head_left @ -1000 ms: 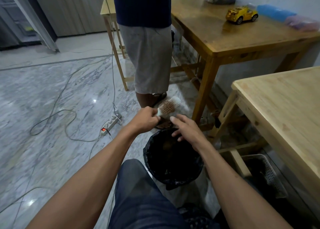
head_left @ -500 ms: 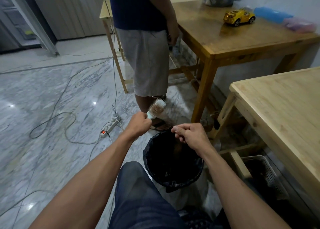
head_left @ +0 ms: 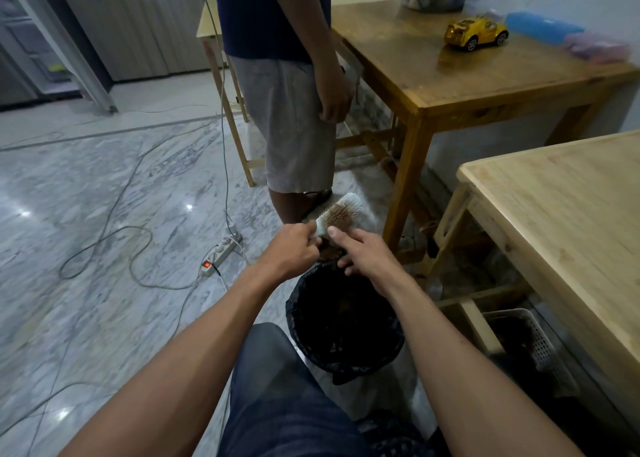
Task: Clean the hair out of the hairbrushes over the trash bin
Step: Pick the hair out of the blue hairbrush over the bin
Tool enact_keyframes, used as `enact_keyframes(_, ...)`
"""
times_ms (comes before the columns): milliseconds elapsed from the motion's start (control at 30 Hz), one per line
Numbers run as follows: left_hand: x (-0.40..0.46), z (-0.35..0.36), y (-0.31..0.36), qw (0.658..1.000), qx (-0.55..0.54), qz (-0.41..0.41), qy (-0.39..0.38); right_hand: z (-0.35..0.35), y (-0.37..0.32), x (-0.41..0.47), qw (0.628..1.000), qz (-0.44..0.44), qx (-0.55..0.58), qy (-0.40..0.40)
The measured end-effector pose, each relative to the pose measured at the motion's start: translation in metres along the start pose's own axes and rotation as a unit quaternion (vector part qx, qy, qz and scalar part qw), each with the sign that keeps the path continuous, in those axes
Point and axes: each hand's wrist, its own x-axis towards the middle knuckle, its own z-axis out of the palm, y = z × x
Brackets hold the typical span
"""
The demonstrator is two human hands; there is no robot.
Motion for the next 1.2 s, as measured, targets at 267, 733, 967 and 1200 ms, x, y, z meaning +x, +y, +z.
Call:
enact_keyframes(267,-0.002,-0.005,-0.032,0.983,-0.120,-0.133,-0.045,-0.024,0.020,-0.017,0.994,-0.020,-0.089,0.060)
enact_keyframes(733,-0.005,0.001,-0.006,1.000,-0.007,0.022,-0.011,-0.007,0.000,-0.003,0.999,0.033,-0.012,0.010)
enact_keyframes(967,-0.007,-0.001,-0.024,0.997,-0.040,-0.059,-0.012,-0.008,0.007,-0.009,0.993,-0.040,-0.085,0.069)
enact_keyframes(1200,-0.010,0.004,-0.039,0.992,-0.047,-0.112,-0.015,-0.033,0.022,-0.024,0.986,0.002,-0.162,0.031)
